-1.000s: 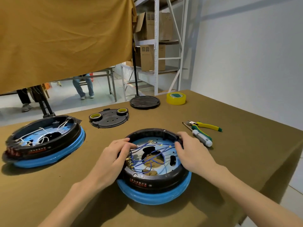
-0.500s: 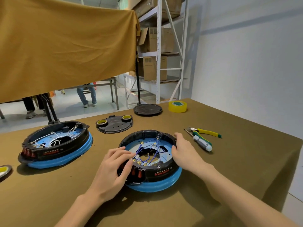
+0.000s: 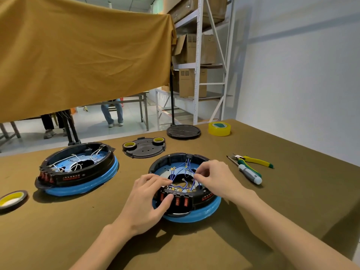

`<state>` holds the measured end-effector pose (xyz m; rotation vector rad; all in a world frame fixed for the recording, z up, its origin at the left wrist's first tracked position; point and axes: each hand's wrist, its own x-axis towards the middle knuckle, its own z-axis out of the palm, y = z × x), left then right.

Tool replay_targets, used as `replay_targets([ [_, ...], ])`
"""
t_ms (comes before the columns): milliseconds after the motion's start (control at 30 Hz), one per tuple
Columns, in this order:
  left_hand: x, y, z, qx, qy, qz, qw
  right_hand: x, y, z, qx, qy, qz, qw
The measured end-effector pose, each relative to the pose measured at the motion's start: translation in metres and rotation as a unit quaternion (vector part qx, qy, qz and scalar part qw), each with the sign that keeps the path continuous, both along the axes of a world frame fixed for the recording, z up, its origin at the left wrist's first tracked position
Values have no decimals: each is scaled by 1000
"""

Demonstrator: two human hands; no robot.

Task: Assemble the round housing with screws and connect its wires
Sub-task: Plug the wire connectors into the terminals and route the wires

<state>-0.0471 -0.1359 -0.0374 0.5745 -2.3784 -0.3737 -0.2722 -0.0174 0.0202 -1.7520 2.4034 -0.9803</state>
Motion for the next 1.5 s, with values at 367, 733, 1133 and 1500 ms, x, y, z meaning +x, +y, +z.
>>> replay_targets([
  [367,-18,-8,12,38,-13,26,999,-16,-9,-12,-68,-19,-12,997],
  [733,-56,-10,31,-2,-138,68,988,-6,-41,-6,77,55,-35,995],
  [1133,-63,-19,36,5,-130,114,985,-10,-35,-11,1,38,-24,999],
  [1500,-83,-22,45,5,-252,66,966,-7,-42,-8,49,62,-45,996],
])
